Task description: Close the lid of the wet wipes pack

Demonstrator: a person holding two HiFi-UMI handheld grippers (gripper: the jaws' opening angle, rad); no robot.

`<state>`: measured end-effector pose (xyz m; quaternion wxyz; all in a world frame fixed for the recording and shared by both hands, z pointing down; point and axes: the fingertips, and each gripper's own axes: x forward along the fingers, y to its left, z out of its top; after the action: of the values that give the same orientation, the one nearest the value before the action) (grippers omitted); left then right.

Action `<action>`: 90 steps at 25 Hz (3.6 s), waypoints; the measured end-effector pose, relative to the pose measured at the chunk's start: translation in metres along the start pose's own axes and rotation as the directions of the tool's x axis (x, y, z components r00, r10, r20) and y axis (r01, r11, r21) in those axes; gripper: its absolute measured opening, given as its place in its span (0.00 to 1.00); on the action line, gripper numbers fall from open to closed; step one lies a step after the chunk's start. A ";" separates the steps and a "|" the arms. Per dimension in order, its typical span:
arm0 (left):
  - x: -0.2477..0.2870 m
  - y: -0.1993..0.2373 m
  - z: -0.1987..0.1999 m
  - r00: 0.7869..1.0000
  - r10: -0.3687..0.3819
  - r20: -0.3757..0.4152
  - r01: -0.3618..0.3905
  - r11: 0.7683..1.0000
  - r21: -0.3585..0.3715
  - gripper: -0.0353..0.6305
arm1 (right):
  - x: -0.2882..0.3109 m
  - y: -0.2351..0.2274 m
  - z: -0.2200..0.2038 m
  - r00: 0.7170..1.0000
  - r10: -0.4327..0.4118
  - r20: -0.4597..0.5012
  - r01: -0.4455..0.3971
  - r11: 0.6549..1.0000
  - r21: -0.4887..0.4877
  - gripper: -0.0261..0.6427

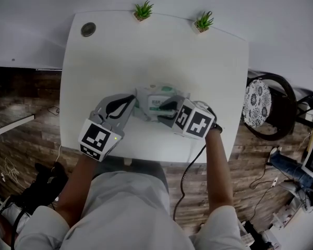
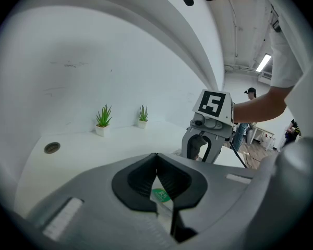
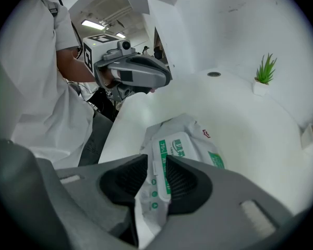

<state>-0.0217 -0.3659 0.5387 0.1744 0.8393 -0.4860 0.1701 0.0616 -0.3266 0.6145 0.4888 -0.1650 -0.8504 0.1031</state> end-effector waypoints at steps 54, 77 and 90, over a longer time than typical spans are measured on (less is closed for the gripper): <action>-0.155 -0.012 0.110 0.941 0.116 0.317 -0.158 0.981 0.111 0.06 | -0.199 0.081 0.042 0.261 -0.888 0.380 0.600 0.457 0.657 0.05; -0.248 -0.003 0.139 0.867 0.186 0.463 -0.263 0.959 0.107 0.06 | -0.239 0.155 0.046 0.061 -0.923 0.381 0.607 0.337 0.719 0.04; -0.261 -0.004 0.142 0.852 0.209 0.480 -0.285 0.954 0.090 0.06 | -0.253 0.165 0.041 0.005 -0.929 0.369 0.581 0.303 0.755 0.04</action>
<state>-0.1243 -0.2317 0.2948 -0.0377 0.7971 -0.6023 0.0227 0.1744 -0.2714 0.3365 0.0527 0.5026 -0.8619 0.0408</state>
